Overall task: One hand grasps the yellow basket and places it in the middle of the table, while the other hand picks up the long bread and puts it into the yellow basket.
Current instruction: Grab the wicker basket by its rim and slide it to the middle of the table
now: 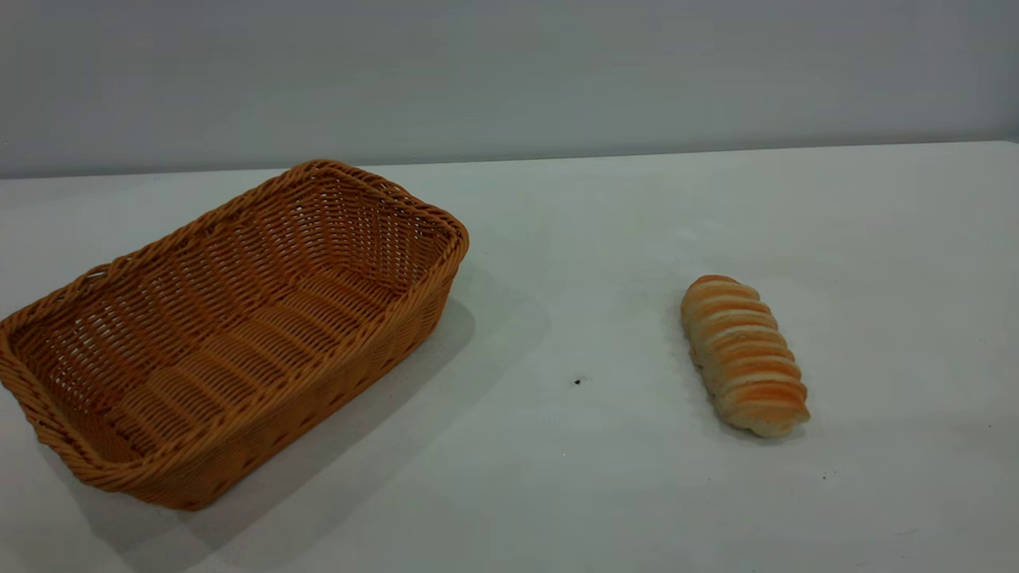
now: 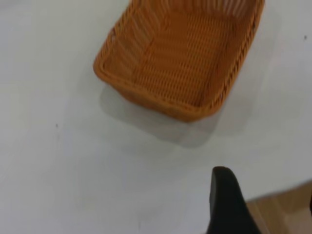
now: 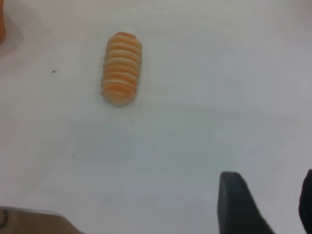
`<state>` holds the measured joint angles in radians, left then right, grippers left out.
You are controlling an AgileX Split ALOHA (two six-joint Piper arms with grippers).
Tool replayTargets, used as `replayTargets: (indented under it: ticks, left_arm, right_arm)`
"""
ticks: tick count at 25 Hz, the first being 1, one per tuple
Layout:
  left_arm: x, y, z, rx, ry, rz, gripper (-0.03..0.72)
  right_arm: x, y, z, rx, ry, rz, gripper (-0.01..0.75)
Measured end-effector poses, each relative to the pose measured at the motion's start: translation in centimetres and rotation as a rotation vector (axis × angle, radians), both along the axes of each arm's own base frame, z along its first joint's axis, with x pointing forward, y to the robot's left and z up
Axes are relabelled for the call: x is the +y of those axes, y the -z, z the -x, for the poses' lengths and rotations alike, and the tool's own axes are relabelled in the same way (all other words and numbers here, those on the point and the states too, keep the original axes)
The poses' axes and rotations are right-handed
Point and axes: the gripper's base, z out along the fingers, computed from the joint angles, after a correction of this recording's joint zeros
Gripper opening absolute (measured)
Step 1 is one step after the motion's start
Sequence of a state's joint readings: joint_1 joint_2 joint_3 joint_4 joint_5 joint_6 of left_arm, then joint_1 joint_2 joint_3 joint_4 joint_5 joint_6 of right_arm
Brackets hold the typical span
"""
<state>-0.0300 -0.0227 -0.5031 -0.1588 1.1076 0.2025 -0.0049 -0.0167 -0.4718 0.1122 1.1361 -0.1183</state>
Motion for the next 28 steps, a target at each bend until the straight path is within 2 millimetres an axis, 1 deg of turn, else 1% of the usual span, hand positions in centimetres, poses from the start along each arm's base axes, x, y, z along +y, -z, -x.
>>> replayTargets:
  ticks: [5, 7, 10, 12, 14, 17, 19, 24, 28]
  left_arm:
    - [-0.5, -0.7, -0.3, -0.072, 0.026, 0.07, 0.465]
    - [-0.6, -0.8, -0.4, -0.057, 0.024, 0.088, 0.465]
    - [-0.7, -0.8, -1.6, 0.023, 0.014, 0.102, 0.465]
    - [-0.7, -0.8, -2.9, 0.107, 0.009, 0.101, 0.465]
    - [-0.8, -0.7, -4.4, 0.194, 0.003, 0.102, 0.465]
    - [-0.8, -0.3, -7.0, 0.318, -0.017, 0.109, 0.465]
    - [-0.9, 0.2, -8.9, 0.387, -0.042, 0.119, 0.465]
    - [-0.9, 1.5, -13.2, 0.535, -0.127, 0.157, 0.465]
    - [-0.6, 1.7, -16.9, 0.602, -0.207, 0.16, 0.465]
  right_arm:
    - [0.1, 0.0, 0.0, 0.001, 0.0, -0.012, 0.353]
    - [0.1, 0.0, 0.0, -0.003, -0.001, -0.015, 0.353]
    - [0.2, -0.5, 0.0, -0.033, -0.018, -0.003, 0.353]
    - [0.3, -1.1, -0.4, -0.047, -0.05, 0.023, 0.353]
    - [0.4, -1.8, -1.3, -0.043, -0.09, 0.061, 0.353]
    - [0.7, -2.9, -3.4, -0.004, -0.151, 0.081, 0.353]
    - [1.1, -3.3, -4.9, 0.027, -0.189, 0.068, 0.353]
    - [1.7, -3.1, -9.0, 0.105, -0.239, -0.008, 0.353]
    - [1.8, -2.7, -11.4, 0.129, -0.223, -0.053, 0.353]
